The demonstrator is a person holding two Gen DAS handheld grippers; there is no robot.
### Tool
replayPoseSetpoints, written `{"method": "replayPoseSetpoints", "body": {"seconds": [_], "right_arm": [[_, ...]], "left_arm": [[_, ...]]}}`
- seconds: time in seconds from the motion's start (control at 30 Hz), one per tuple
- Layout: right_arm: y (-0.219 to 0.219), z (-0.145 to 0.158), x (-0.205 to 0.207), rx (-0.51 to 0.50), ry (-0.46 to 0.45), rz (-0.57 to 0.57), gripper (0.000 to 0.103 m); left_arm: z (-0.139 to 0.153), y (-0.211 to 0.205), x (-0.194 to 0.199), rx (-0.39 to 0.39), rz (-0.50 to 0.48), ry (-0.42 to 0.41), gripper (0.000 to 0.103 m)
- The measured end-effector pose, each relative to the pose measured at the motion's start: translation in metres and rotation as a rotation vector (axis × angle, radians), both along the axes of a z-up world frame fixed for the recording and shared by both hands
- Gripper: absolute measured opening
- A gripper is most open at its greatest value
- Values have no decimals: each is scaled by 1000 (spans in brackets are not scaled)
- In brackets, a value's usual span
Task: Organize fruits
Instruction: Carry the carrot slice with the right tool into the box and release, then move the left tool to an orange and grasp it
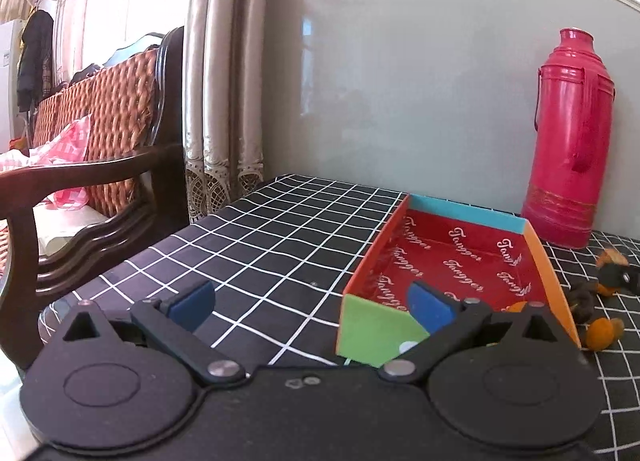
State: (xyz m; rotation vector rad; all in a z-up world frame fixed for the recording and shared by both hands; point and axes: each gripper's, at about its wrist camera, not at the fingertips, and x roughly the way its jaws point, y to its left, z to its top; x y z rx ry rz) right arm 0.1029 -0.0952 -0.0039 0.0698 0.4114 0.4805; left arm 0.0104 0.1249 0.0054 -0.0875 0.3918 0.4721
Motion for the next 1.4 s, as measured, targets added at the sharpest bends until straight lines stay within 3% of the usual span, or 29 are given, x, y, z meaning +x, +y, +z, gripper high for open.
{"method": "replayPoseSetpoints", "body": {"seconds": [0.17,0.33,0.43,0.53,0.63,1.0,1.2,1.4], "right_arm": [[36,4,-17,-13,-67,89,35],[65,-5,-22,-52,-67,150,36],[69,-8,-27,-45,-116,137,92],[58,-2,-31,-5,-155,108,94],[37,2,-27,17,-159,51,103],[-68,14,-13,50,-111,-221,103],[-111,14,-14,25,-98,-288,103],[-137,13,-17,9,-92,-317,103]], "left_arm": [[0,3,-4,-1,3,6,97],[-1,7,-7,-10,14,10,97],[0,7,-8,4,1,7,97],[-1,8,-8,-8,-4,10,97],[0,7,-7,-25,-7,8,97],[2,-28,4,-53,-112,-22,97],[5,-59,12,-66,-166,-44,97],[3,-95,21,-27,-236,-36,97]]}}
